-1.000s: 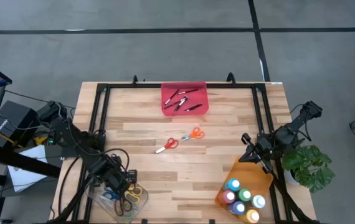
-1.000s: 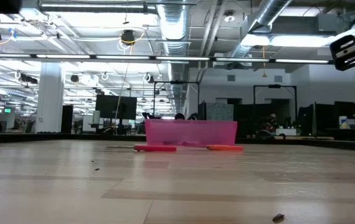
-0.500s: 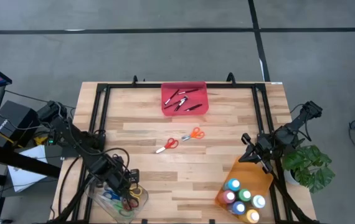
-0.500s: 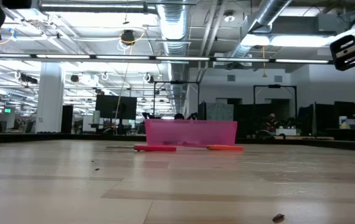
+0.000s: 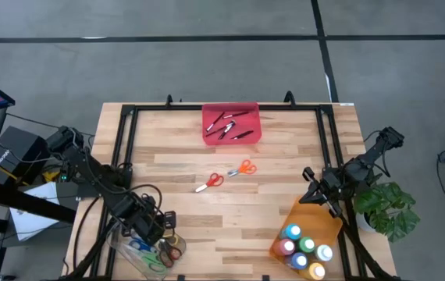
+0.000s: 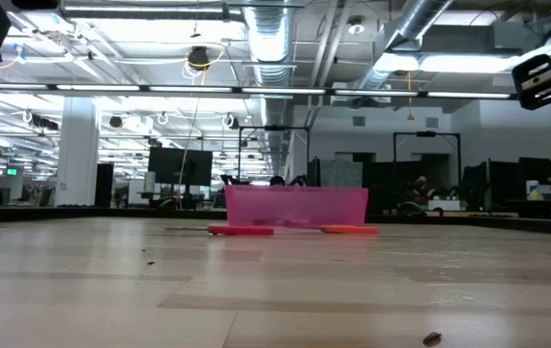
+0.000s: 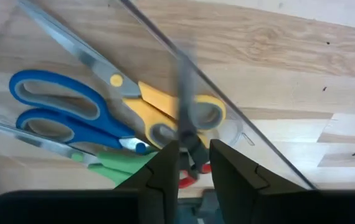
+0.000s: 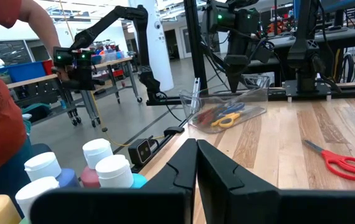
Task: Pick & Place Paint Supplies
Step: Put the black scissors into the transparent bin, then put the red scissors into the transparent bin
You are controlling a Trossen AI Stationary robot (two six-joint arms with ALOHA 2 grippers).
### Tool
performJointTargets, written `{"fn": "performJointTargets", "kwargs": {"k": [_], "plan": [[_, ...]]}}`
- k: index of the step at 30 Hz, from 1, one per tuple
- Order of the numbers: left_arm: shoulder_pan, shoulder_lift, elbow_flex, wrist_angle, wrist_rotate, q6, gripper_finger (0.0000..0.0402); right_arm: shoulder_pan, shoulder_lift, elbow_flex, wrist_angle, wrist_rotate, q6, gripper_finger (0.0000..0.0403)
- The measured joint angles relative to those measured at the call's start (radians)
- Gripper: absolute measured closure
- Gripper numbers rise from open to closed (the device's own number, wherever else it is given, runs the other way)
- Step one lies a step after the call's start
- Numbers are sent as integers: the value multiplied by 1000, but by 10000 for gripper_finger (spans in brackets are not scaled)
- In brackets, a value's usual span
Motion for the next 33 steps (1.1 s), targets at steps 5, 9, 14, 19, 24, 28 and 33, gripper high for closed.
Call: {"fn": "performJointTargets", "kwargs": {"k": [5,9,14,19,24,28,33], "plan": [[0,0,0,25,2,-6,305,0,0,0,0,0,0,394],[0,-1,0,23,3,-7,291,0,0,0,0,0,0,394],[18,-28,0,64,-48,-6,273,0,0,0,0,0,0,394],[57,-113,0,254,-356,77,268,0,0,0,0,0,0,394],[182,-214,0,484,-645,425,282,0,0,0,0,0,0,394],[378,-239,0,769,-623,867,295,0,0,0,0,0,0,395],[627,-188,23,968,-404,1293,303,0,0,0,0,0,0,395]]}}
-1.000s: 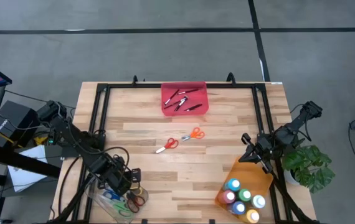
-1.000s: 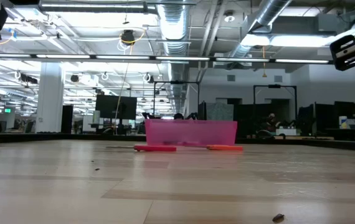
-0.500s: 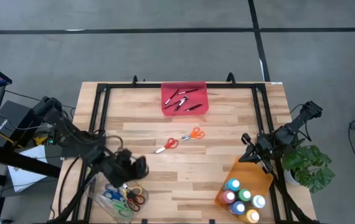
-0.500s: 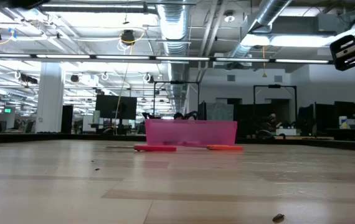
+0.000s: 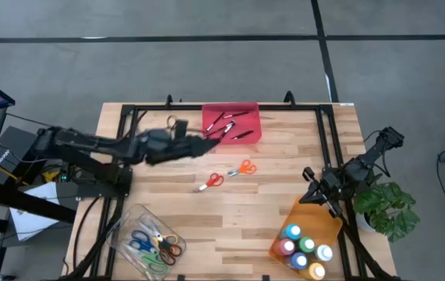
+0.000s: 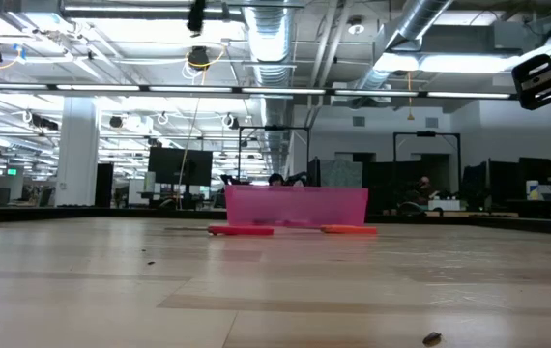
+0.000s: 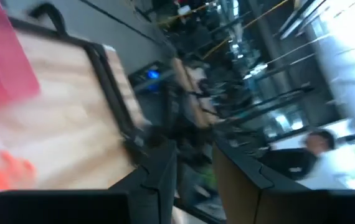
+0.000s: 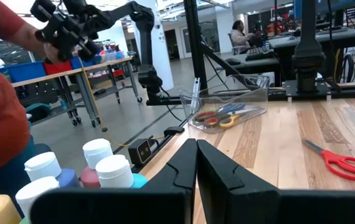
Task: Pick & Place Paint Supplies
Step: Put the red scissors into the transparent bin
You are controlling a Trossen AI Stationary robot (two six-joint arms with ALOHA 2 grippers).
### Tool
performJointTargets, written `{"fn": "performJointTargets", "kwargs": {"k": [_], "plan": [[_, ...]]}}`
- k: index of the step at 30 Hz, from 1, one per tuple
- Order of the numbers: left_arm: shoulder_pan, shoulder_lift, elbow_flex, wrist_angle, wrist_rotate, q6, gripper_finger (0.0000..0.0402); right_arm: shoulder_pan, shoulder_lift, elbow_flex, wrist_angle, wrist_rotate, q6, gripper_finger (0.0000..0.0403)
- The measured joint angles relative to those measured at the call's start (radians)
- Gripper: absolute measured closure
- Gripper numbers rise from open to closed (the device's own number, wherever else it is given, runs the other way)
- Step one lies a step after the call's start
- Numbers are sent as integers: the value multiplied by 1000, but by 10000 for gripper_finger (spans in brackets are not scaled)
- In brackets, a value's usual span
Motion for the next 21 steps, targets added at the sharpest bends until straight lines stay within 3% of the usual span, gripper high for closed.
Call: {"fn": "performJointTargets", "kwargs": {"k": [3,9,14,21], "plan": [[103,65,52,-61,110,99,304,0,0,0,0,0,0,395],[190,235,231,-429,316,219,305,0,0,0,0,0,0,395],[194,369,365,-745,293,260,305,0,0,0,0,0,0,395],[212,506,361,-975,268,262,288,0,0,0,0,0,0,395]]}}
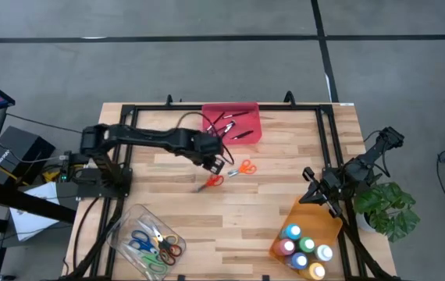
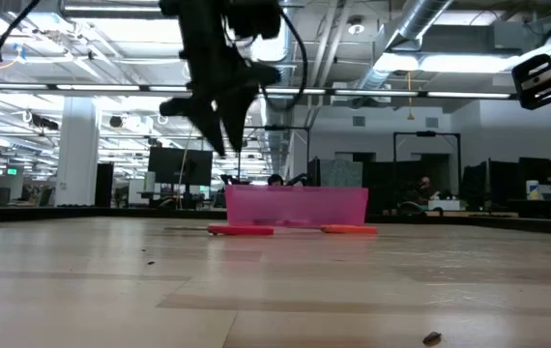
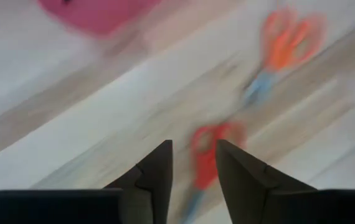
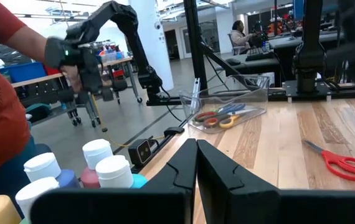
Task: Pick & Place Paint Supplies
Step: Put the red scissors into the transparent bin
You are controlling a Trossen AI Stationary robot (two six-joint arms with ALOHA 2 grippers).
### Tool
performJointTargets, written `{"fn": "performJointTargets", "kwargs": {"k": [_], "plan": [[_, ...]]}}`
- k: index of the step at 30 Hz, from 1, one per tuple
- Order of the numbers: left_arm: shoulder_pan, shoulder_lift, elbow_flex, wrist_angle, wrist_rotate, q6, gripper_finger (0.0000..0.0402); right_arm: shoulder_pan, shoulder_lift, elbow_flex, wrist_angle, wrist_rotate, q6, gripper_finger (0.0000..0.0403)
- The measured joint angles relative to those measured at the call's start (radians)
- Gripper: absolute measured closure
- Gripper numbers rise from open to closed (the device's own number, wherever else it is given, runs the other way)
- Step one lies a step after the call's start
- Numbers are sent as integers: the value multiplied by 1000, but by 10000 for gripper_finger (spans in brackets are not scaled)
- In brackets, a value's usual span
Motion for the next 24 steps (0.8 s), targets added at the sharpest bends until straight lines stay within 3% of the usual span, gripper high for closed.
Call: {"fn": "performJointTargets", "kwargs": {"k": [8,13,24], "plan": [[-29,96,0,-13,44,175,181,0,0,0,1,0,0,395],[-31,120,0,-9,46,191,119,0,0,0,1,0,0,395],[-28,241,0,64,46,239,131,0,0,0,1,0,0,395]]}}
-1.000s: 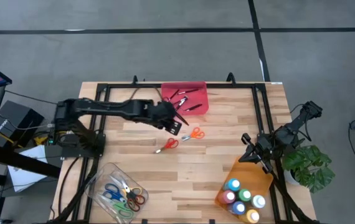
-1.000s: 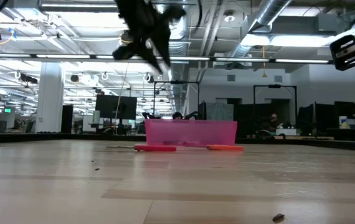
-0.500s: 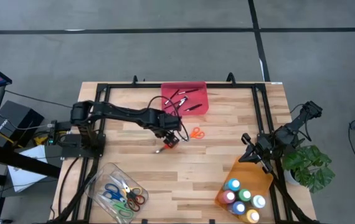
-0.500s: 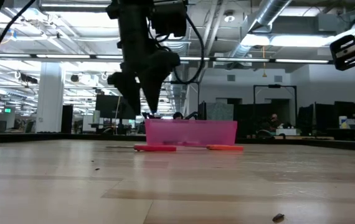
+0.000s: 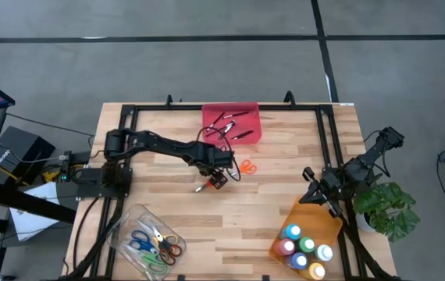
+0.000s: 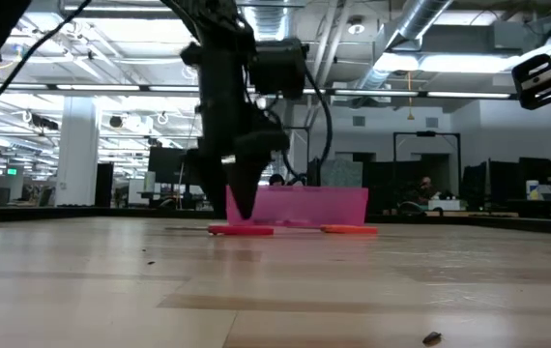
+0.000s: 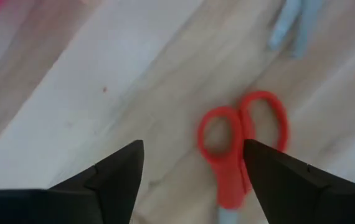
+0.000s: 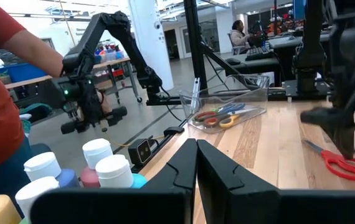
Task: Pick & Place Paint Supplies
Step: Put the red scissors into the transparent bin
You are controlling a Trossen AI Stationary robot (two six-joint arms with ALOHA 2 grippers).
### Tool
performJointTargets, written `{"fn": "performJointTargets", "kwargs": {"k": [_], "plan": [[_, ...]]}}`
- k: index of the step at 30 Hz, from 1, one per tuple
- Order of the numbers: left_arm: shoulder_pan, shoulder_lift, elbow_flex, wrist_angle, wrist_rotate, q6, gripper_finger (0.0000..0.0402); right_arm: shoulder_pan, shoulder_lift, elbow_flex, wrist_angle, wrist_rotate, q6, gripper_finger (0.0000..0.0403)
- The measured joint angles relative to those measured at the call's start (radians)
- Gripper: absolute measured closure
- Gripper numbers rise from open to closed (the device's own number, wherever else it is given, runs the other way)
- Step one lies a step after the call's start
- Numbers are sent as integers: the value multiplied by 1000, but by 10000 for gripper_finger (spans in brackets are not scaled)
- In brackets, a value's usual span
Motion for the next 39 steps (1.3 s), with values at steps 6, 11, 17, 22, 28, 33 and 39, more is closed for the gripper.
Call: {"fn": "performJointTargets", "kwargs": {"k": [6,11,17,22,28,33,39], "plan": [[13,57,-1,9,1,55,144,0,0,0,0,0,0,395],[23,73,3,23,23,94,174,0,1,0,-1,0,0,395],[18,72,3,34,25,92,292,0,1,0,-1,0,0,394],[18,72,3,38,29,60,389,0,1,0,-1,0,0,394],[13,61,-1,35,36,39,396,0,1,0,-1,0,0,394],[13,-17,-5,28,40,-4,397,0,1,0,-1,0,0,394],[13,-199,-4,59,117,-45,397,0,1,0,-1,0,0,394]]}}
